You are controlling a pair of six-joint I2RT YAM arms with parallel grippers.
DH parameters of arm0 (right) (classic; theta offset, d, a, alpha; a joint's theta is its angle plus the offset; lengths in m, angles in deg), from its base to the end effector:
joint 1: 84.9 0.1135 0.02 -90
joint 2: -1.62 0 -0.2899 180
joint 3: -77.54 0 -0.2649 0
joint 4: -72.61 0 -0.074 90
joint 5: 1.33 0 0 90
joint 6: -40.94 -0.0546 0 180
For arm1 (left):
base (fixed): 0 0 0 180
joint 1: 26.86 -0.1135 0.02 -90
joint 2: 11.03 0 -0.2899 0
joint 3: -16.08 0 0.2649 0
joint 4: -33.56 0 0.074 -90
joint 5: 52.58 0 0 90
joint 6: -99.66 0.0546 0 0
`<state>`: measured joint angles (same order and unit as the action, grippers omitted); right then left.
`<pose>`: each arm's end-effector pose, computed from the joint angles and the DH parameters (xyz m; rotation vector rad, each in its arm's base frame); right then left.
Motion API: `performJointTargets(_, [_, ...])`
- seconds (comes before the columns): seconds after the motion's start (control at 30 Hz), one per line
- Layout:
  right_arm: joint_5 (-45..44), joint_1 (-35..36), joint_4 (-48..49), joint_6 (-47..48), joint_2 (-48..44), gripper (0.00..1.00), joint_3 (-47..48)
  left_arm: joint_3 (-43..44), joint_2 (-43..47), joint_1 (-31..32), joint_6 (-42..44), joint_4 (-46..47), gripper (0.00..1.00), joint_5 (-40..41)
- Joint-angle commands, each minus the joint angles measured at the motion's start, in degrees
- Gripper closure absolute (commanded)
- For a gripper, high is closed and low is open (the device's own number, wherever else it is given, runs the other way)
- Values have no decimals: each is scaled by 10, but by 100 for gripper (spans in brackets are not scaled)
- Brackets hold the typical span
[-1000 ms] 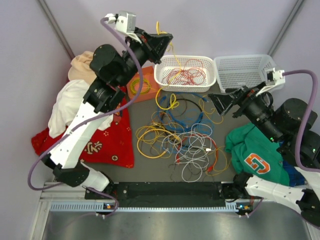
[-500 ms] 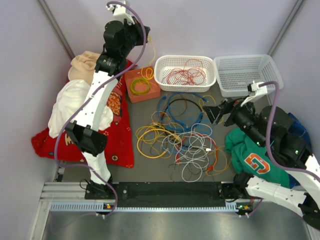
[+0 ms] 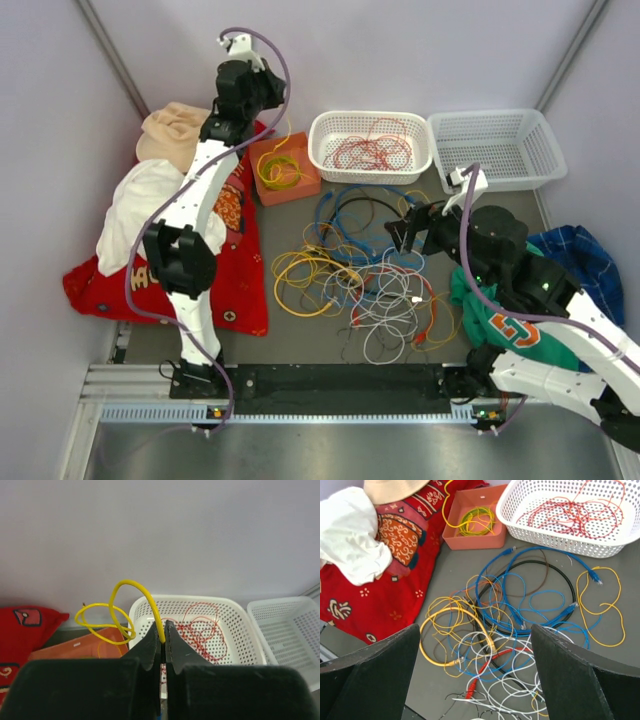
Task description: Untangle the cables
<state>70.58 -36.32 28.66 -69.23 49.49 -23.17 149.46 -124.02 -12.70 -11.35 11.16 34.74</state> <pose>0.1282 0.1196 0.4393 -0.2190 1.8026 0.5791 0.4939 -0.1272 0.4682 -0.0606 1.6287 -0.5116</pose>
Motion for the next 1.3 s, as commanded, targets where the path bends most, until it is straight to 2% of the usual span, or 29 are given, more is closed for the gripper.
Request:
performJointTargets(0.0, [-11, -6, 32, 12, -3, 10, -10, -46, -30, -3, 8, 49, 100, -10])
performJointTargets(0.17, [-15, -6, 29, 10, -3, 10, -21, -94, -53, -3, -4, 42, 100, -26])
performJointTargets(0.27, [-18, -6, 30, 10, -2, 10, -26, -128, -57, -3, -5, 32, 100, -8])
performJointTargets(0.37, [-18, -6, 32, 8, -2, 10, -29, -117, -74, -4, -7, -38, 100, 48])
performJointTargets(0.5, [-16, -6, 35, 5, 1, 10, -35, -126, -72, -7, -16, -56, 100, 61])
performJointTargets(0.53, [-14, -6, 36, 5, 1, 10, -34, -131, -71, -8, -16, -58, 69, 63])
performJointTargets(0.6, [-11, -6, 36, 2, 2, 10, -35, -133, -58, -8, -14, -60, 44, 65])
performJointTargets(0.63, [-10, -6, 37, 1, 2, 10, -35, -137, -52, -8, -14, -57, 10, 68])
performJointTargets(0.67, [-10, -6, 36, -1, 2, 10, -35, -139, -44, -8, -14, -54, 1, 69])
performJointTargets(0.9, [6, -7, 35, -16, 1, 10, -57, -184, 80, 25, -8, -8, 1, 59])
performJointTargets(0.97, [15, -6, 40, -25, 2, 10, -75, -238, 114, 52, -8, 4, 1, 84])
performJointTargets(1.0, [24, -6, 41, -28, 2, 10, -81, -296, 151, 86, -3, 15, 1, 90])
performJointTargets(1.1, [48, -6, 48, -37, 8, 10, -106, -388, 221, 163, -11, 40, 1, 145])
performJointTargets(1.2, [67, -6, 49, -46, 18, 10, -127, -513, 270, 211, -79, 36, 1, 115])
performJointTargets(1.27, [72, -6, 47, -55, 21, 11, -135, -551, 301, 222, -119, 21, 1, 81])
